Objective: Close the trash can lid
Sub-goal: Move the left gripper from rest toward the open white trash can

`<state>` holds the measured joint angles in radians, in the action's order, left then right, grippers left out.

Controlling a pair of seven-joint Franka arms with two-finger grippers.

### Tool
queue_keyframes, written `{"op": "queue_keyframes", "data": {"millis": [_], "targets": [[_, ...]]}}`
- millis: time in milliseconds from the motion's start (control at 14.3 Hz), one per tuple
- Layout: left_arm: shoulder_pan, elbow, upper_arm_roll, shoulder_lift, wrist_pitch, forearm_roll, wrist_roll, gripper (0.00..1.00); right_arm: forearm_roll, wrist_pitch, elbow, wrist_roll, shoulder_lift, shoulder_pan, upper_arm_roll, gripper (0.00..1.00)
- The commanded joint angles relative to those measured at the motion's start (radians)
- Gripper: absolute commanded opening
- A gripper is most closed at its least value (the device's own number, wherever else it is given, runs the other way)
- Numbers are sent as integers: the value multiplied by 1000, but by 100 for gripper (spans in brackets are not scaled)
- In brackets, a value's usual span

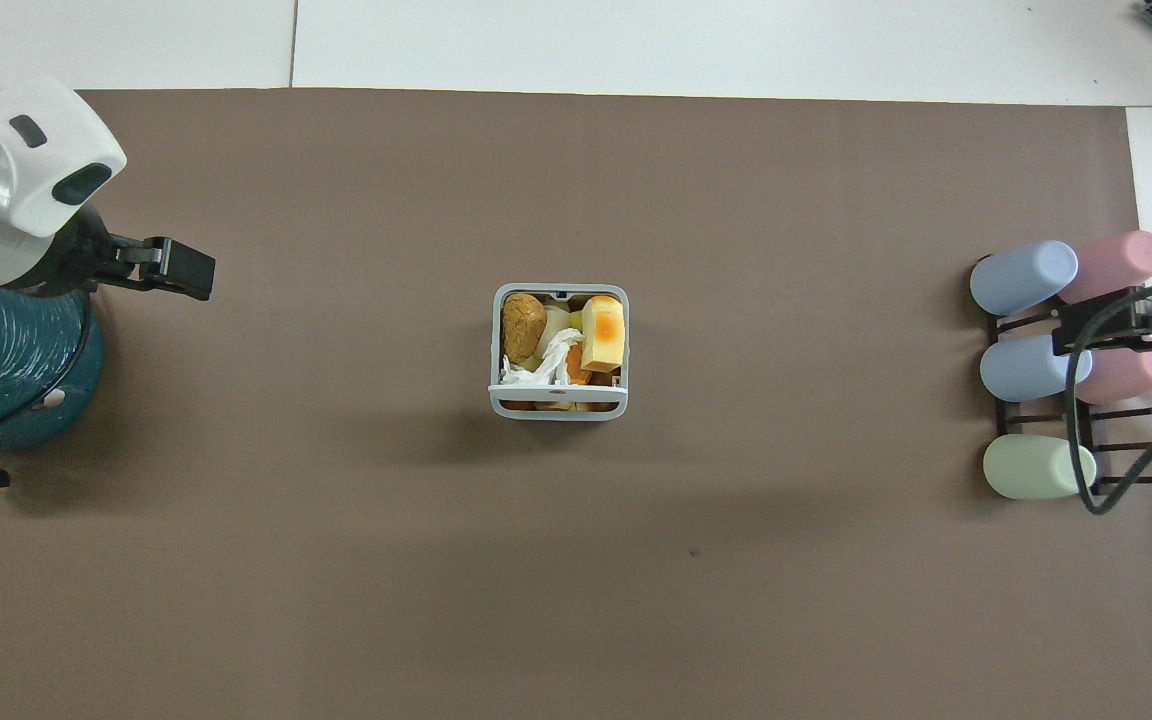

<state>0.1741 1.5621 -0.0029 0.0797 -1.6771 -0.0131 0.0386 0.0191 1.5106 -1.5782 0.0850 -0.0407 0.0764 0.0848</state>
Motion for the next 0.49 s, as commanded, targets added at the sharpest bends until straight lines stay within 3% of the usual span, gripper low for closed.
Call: {"op": "queue_keyframes", "data": {"millis": [0,209,419], "targets": [[1,38,-5,-35,10,-11,-10,100,-19,-15,-2,5,-11,-4,-4,100],[22,38,-14,-37,31,-11,4,100,-19,-15,-2,4,-11,-4,-4,100],[62,65,-14,-57,50,-8,96,45,-18,-15,-2,5,-11,-6,-4,100]]}}
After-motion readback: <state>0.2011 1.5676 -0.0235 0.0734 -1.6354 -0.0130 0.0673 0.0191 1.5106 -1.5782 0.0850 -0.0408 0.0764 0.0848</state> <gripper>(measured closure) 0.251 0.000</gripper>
